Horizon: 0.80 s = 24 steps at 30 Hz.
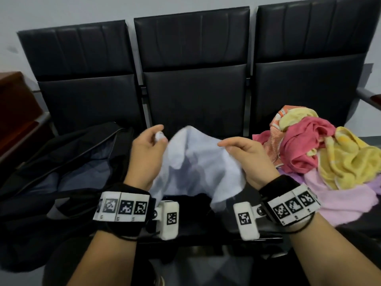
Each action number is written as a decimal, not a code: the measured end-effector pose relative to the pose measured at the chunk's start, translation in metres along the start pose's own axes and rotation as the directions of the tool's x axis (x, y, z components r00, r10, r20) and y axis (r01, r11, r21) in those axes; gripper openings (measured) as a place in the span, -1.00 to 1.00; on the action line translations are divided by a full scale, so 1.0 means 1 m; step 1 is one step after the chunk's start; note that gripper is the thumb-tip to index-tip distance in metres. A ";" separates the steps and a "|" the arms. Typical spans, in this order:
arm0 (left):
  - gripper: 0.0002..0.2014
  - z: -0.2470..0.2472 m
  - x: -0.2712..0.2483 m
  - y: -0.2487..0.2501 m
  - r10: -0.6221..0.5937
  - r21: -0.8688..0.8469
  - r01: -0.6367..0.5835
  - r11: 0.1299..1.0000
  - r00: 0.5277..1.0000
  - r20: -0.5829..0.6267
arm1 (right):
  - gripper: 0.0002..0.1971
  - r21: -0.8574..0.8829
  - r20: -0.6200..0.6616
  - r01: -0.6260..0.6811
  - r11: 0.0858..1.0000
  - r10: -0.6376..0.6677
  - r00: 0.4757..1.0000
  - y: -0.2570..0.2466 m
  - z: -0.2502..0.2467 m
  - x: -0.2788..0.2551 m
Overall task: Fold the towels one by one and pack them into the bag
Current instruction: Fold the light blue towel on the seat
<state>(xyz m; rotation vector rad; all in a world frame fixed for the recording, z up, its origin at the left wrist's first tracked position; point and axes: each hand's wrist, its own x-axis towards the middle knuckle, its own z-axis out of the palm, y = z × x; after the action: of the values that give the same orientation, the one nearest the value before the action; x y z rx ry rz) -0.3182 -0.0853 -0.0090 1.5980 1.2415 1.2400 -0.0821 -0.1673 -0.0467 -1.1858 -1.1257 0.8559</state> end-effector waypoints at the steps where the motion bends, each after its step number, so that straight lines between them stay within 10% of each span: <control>1: -0.67 0.007 -0.003 -0.001 -0.006 0.037 0.003 0.999 0.998 0.064 | -0.68 0.028 0.007 -0.034 0.999 0.034 0.999 -0.001 0.004 0.000; 5: -0.63 0.020 -0.019 -0.017 -0.092 0.067 0.080 0.995 0.972 0.216 | -0.49 0.200 0.156 -0.247 0.948 0.218 0.963 0.006 0.016 -0.006; 9: -0.78 0.020 -0.030 -0.025 -0.043 0.006 0.043 0.999 0.959 0.280 | -0.48 0.102 0.273 -0.182 0.978 0.149 0.951 0.017 0.020 -0.014; 16: -0.79 0.017 -0.039 -0.021 0.006 0.041 -0.027 0.999 0.903 0.429 | -0.81 -0.248 0.166 0.018 0.969 0.024 0.986 0.013 0.040 -0.013; 24: -0.52 0.015 -0.047 -0.020 0.113 0.220 -0.239 0.946 0.877 0.467 | -0.73 -0.109 0.041 -0.190 0.976 0.196 0.980 0.007 0.050 -0.010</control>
<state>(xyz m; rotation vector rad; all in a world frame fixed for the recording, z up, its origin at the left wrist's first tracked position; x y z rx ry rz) -0.3111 -0.1256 -0.0431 2.0967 1.0084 0.7519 -0.1322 -0.1624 -0.0555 -1.3838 -1.1203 0.9898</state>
